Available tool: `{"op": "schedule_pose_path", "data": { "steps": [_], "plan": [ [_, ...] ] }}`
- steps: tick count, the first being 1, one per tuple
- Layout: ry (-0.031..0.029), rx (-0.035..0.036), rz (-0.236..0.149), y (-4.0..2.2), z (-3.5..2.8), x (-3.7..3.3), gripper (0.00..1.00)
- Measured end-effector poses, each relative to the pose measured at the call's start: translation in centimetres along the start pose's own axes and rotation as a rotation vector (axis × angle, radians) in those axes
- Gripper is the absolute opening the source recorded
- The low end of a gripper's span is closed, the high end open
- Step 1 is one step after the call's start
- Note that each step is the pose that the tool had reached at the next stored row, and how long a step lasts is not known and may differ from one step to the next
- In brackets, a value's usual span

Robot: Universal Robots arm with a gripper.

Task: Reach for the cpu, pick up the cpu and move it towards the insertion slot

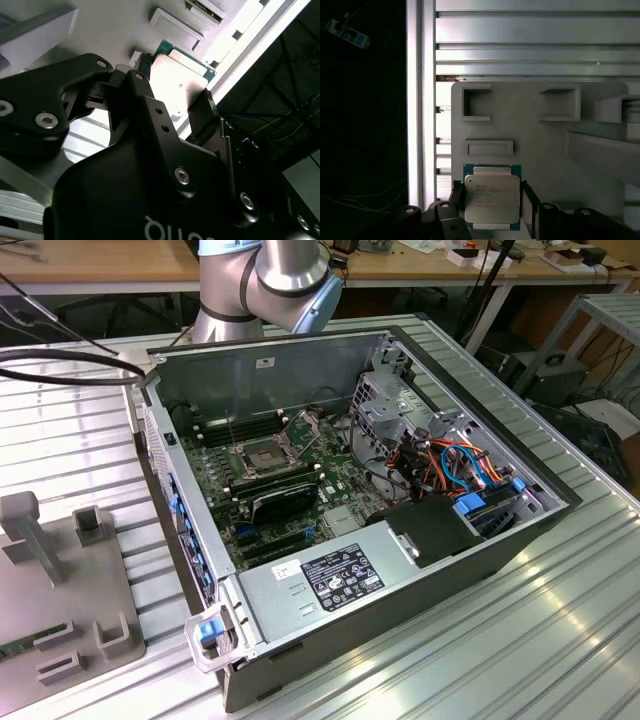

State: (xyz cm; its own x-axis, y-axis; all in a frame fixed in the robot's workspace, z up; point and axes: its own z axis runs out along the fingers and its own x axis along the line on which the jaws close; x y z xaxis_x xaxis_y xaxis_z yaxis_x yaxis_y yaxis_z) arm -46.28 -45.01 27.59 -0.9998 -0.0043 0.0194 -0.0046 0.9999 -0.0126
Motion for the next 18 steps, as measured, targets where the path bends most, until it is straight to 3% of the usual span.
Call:
{"op": "schedule_pose_path", "data": {
  "steps": [8,15,18],
  "plan": [
    [0.0,0.0,0.0,-0.01,-1.16,0.02,0.55],
    [0.0,0.0,0.0,-0.03,-2.87,0.06,0.55],
    [0.0001,0.0,0.0,-0.04,-3.3,0.06,0.55]
  ]
}}
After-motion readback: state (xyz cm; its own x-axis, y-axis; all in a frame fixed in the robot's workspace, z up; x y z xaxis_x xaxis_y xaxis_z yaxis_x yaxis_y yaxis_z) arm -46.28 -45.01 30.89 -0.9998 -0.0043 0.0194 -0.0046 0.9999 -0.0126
